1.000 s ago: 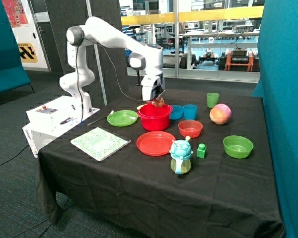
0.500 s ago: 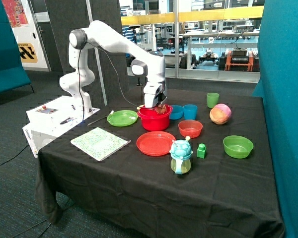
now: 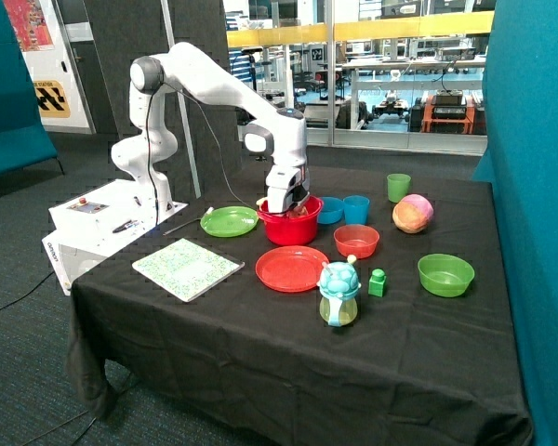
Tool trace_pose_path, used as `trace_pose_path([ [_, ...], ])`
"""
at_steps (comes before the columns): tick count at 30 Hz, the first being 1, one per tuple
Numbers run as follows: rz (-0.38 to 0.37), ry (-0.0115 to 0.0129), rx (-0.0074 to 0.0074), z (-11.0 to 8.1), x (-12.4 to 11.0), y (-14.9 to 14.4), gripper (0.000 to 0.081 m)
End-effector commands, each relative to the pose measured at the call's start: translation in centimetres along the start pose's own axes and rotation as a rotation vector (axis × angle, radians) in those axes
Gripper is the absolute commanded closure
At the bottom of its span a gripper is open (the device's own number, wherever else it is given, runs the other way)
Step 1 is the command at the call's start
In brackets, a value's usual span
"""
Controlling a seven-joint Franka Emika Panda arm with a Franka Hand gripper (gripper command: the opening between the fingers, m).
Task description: Hide the teddy bear in the red bowl
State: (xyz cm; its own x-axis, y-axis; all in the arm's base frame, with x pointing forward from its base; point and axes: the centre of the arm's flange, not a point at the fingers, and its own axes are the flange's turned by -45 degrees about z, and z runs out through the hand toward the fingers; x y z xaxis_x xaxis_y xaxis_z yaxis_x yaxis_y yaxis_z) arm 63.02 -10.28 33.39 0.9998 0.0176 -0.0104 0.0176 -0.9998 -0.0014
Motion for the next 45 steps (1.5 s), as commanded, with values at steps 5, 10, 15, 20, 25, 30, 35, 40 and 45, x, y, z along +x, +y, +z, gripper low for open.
trace_pose_path([
  [5, -0.010, 0.0104, -0.0014, 1.2, -1.4, 0.4, 0.0299],
  [10, -0.008, 0.0104, -0.0014, 1.1, -1.3, 0.6, 0.0265],
  [15, -0.009, 0.0104, -0.0014, 0.9, -1.2, 0.7, 0.0241],
  [20, -0.009, 0.0104, -0.0014, 0.7, -1.1, 0.7, 0.0224],
  [25, -0.013, 0.0104, -0.0014, 0.5, -1.1, 0.5, 0.0197],
  [30, -0.023, 0.0103, -0.0015, 0.1, -1.1, 0.1, 0.0134],
  [35, -0.024, 0.0103, -0.0015, -0.1, -1.0, 0.0, 0.0107],
  [40, -0.022, 0.0103, -0.0015, -0.3, -1.0, 0.2, 0.0085],
  [45, -0.021, 0.0103, -0.0015, -0.3, -1.1, 0.4, 0.0075],
])
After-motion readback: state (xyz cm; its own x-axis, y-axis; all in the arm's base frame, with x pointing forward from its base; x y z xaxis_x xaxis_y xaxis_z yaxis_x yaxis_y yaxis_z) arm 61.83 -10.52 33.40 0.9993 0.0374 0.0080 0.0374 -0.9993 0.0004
